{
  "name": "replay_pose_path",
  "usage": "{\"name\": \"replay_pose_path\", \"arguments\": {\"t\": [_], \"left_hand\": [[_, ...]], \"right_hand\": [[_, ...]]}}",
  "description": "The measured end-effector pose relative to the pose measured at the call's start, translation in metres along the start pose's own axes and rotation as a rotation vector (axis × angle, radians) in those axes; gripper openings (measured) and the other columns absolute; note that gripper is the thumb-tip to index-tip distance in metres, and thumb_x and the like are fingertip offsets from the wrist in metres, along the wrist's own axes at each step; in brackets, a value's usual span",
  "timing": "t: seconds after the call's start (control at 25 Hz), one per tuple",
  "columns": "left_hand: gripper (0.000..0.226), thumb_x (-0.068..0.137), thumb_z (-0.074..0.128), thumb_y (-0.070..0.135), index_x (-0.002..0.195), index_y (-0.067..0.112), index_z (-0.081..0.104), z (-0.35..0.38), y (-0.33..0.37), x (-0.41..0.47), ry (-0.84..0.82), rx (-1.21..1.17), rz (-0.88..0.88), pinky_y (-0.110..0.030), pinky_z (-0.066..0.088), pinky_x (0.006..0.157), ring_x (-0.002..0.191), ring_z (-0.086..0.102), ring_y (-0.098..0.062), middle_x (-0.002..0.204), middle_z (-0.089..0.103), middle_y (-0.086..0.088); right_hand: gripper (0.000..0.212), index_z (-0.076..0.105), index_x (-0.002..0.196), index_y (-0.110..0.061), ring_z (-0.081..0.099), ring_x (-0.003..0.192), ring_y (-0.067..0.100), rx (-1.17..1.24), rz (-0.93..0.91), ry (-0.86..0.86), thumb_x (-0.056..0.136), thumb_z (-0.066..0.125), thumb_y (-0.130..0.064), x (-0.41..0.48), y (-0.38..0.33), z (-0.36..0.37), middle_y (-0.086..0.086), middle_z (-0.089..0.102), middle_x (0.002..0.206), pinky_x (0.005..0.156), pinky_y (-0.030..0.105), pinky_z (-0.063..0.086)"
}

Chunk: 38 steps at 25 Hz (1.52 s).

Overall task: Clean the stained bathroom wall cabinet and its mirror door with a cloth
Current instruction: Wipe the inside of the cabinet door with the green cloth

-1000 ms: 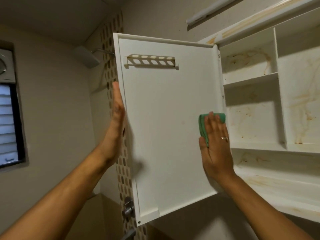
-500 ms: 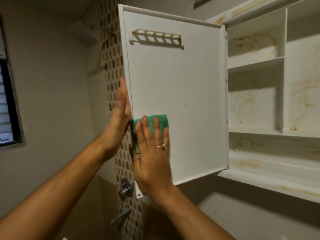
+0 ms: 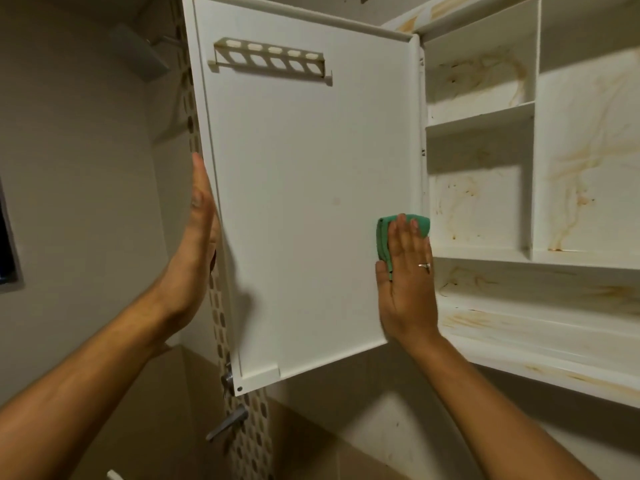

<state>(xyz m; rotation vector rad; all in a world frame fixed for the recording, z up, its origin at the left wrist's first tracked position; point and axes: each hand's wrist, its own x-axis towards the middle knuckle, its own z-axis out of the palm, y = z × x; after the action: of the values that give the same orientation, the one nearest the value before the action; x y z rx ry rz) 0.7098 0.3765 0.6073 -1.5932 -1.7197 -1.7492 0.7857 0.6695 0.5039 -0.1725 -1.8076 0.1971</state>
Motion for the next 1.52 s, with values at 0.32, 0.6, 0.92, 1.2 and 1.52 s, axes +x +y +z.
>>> {"name": "replay_pose_path", "arguments": {"t": [0.32, 0.6, 0.92, 1.2, 1.52], "left_hand": [[0.098, 0.078, 0.027, 0.095, 0.157, 0.051, -0.010, -0.004, 0.005, 0.001, -0.010, 0.063, -0.061, -0.061, 0.002, 0.124, 0.157, -0.001, -0.009, 0.169, -0.009, 0.019], [0.071, 0.097, 0.011, 0.066, 0.160, 0.042, -0.012, 0.000, -0.011, -0.027, -0.014, 0.001, -0.036, -0.043, 0.020, 0.126, 0.154, 0.019, -0.004, 0.170, 0.006, 0.019], [0.088, 0.084, 0.025, 0.089, 0.156, 0.053, -0.011, 0.009, -0.024, -0.030, 0.048, 0.062, -0.028, -0.058, 0.003, 0.125, 0.156, -0.001, -0.003, 0.166, -0.008, 0.029], [0.088, 0.086, 0.024, 0.086, 0.156, 0.050, -0.014, 0.014, -0.022, -0.027, 0.027, 0.031, -0.043, -0.057, 0.001, 0.126, 0.156, -0.003, -0.005, 0.168, -0.012, 0.024], [0.092, 0.080, 0.025, 0.093, 0.155, 0.054, -0.013, 0.006, -0.013, -0.035, -0.025, 0.037, -0.135, -0.059, 0.001, 0.126, 0.156, -0.005, -0.006, 0.168, -0.015, 0.022]], "right_hand": [[0.062, 0.009, 0.164, -0.015, -0.002, 0.158, 0.030, 0.015, 0.056, -0.004, 0.108, 0.027, -0.036, -0.052, -0.108, 0.037, 0.003, -0.001, 0.172, 0.124, 0.063, 0.008], [0.060, 0.022, 0.161, -0.013, 0.006, 0.158, 0.030, 0.040, -0.275, -0.097, 0.107, 0.039, -0.032, -0.075, -0.170, 0.059, 0.005, 0.013, 0.171, 0.125, 0.059, 0.014], [0.066, 0.021, 0.162, -0.009, 0.009, 0.158, 0.027, -0.132, -0.168, -0.022, 0.104, 0.053, -0.013, -0.022, 0.006, 0.002, 0.006, 0.014, 0.171, 0.126, 0.056, 0.015], [0.057, 0.024, 0.162, -0.014, 0.011, 0.158, 0.021, -0.035, 0.090, -0.028, 0.108, 0.037, -0.028, -0.089, 0.007, 0.015, 0.000, 0.018, 0.170, 0.122, 0.059, 0.024], [0.053, 0.040, 0.156, -0.013, 0.011, 0.158, 0.025, 0.116, -0.094, -0.088, 0.108, 0.035, -0.034, -0.110, -0.183, 0.042, 0.004, 0.024, 0.168, 0.125, 0.056, 0.014]]}}
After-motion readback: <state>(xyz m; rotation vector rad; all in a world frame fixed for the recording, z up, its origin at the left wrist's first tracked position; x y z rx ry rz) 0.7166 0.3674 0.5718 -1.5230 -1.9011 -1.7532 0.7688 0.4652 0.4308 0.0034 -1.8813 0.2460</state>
